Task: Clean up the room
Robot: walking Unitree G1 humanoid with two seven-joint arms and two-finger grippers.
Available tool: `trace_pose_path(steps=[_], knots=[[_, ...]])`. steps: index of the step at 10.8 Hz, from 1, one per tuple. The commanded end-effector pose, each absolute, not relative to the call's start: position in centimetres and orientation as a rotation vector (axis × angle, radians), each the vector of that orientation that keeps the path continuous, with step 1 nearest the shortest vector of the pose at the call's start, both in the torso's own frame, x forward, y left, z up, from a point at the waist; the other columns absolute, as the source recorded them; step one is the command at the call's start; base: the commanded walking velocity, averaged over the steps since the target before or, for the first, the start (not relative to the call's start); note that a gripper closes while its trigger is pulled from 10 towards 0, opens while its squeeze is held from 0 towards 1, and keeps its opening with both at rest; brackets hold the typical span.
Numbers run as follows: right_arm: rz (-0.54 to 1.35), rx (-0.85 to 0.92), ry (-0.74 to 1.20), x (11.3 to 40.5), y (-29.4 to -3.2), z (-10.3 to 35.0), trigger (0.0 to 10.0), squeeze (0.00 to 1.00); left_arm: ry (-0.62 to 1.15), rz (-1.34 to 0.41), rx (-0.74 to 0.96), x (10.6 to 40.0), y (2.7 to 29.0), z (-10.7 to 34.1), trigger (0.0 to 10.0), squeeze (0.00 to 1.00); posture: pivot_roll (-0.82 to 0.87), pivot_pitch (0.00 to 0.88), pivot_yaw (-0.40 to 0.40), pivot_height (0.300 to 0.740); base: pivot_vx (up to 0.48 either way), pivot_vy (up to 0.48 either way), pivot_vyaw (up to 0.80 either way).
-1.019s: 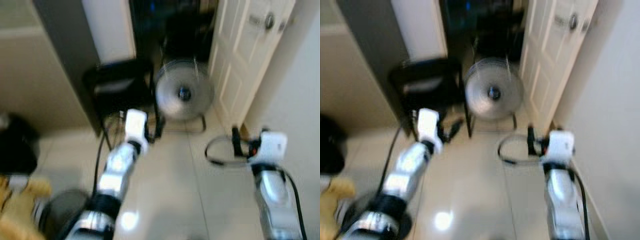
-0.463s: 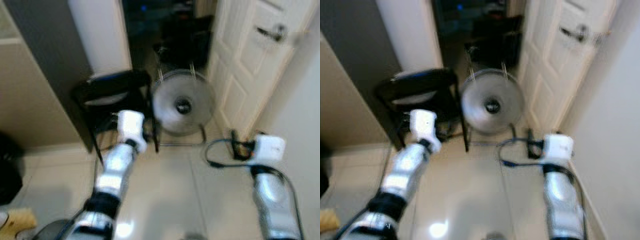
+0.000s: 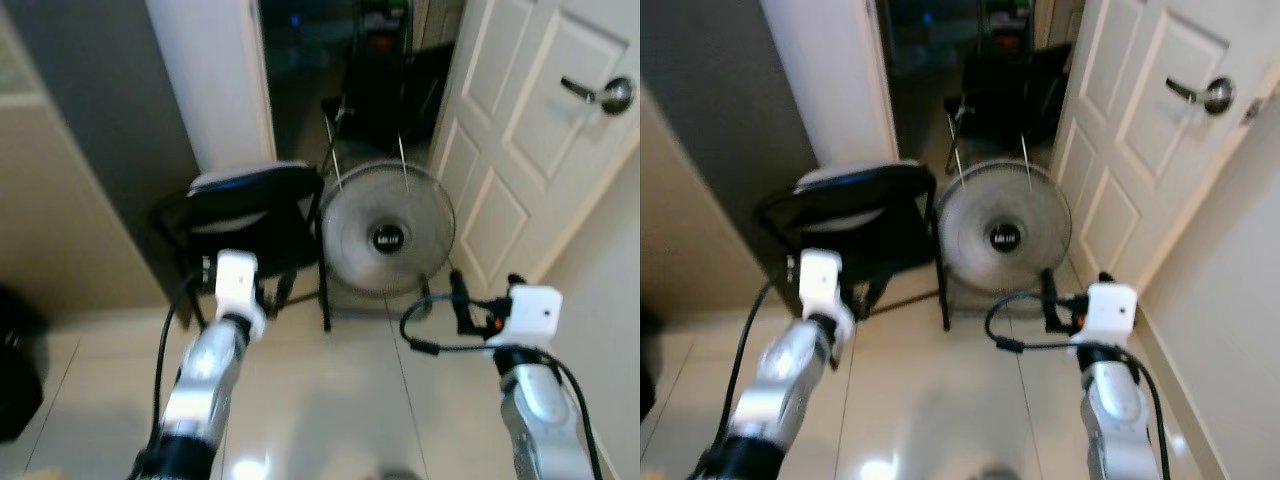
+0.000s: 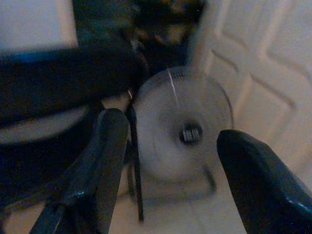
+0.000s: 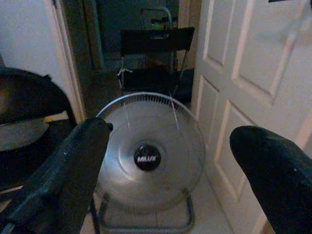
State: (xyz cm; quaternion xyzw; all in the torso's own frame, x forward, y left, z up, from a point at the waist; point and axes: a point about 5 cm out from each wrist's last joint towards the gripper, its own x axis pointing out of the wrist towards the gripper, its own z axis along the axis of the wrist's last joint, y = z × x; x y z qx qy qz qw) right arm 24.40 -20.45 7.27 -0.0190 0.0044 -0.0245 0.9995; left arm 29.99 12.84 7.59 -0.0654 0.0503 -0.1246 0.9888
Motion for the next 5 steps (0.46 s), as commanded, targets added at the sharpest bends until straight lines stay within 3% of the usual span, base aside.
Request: trace_pose_path(steps=[1,2,4,5], knots=[[-0.069,-0.038,0.004,24.8,-20.7,7.6,10.0,0.00,0.120,-0.204,-0.197,30.4,13.2,7.6,10.0,0.00,-0.15,0.000,0.051,0.740,0.000,0.000,0.00],[-0.067,-0.044,0.011,24.6,-20.7,7.5,10.0,0.00,0.148,-0.177,-0.281,30.2,13.7,7.4,10.0,0.00,-0.15,0.000,0.051,0.740,0.000,0.000,0.00],[-0.115,-0.052,0.042,22.1,-21.6,6.8,10.0,0.00,0.022,-0.292,-0.038,27.3,15.1,7.8,10.0,0.00,-0.15,0.000,0.008,0.740,0.000,0.000,0.00],[-0.114,-0.062,0.047,21.1,-21.5,6.6,10.0,0.00,0.013,-0.312,-0.051,26.4,15.7,8.0,10.0,0.00,-0.15,0.000,0.006,0.740,0.000,0.000,0.00]])
